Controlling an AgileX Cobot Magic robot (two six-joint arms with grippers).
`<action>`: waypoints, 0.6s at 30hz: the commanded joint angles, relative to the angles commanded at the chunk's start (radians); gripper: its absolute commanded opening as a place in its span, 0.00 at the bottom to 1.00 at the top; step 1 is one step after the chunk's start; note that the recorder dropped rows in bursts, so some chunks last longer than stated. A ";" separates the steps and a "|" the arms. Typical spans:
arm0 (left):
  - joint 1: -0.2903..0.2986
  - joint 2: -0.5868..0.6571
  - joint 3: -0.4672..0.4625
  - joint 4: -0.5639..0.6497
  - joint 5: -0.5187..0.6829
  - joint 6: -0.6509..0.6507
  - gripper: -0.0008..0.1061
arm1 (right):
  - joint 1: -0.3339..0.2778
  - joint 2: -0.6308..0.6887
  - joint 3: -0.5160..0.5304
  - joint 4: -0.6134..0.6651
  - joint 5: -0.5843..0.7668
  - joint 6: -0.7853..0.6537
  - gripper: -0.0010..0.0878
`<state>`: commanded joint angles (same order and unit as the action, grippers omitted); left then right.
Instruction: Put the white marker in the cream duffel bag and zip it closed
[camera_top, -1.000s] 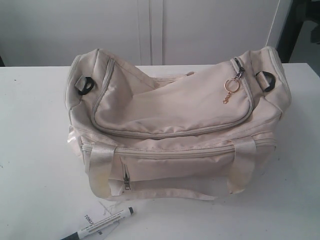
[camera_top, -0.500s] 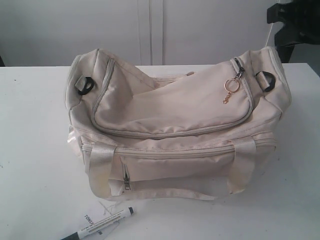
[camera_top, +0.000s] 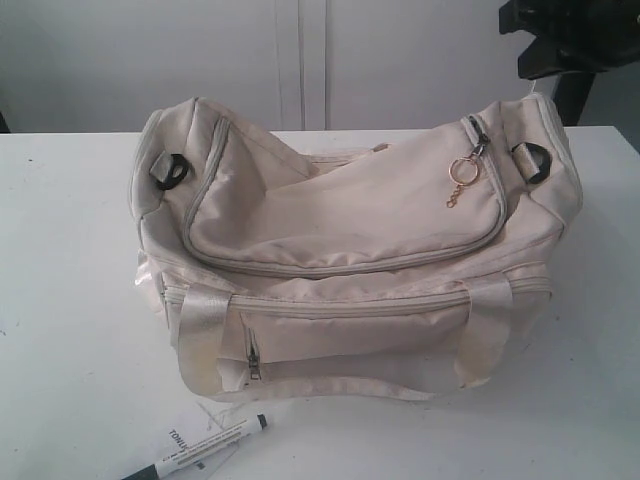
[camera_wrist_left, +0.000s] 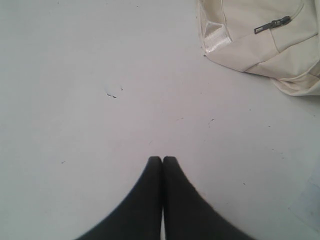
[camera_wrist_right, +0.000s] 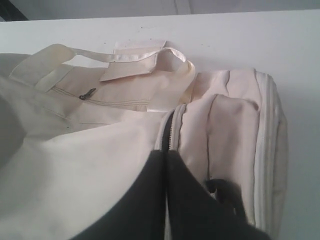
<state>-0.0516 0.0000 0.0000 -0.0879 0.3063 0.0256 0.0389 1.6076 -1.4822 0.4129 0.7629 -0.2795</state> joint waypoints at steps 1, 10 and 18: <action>0.000 0.000 0.000 0.000 0.000 0.000 0.01 | 0.007 0.007 -0.011 -0.011 0.002 0.011 0.01; 0.000 0.000 0.000 0.000 0.000 0.000 0.01 | 0.071 0.113 -0.152 -0.258 0.109 0.181 0.01; 0.000 0.000 0.000 0.000 0.000 0.000 0.01 | 0.071 0.149 -0.181 -0.365 0.115 0.280 0.20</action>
<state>-0.0516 0.0000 0.0000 -0.0879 0.3063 0.0256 0.1095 1.7569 -1.6631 0.0484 0.8781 0.0000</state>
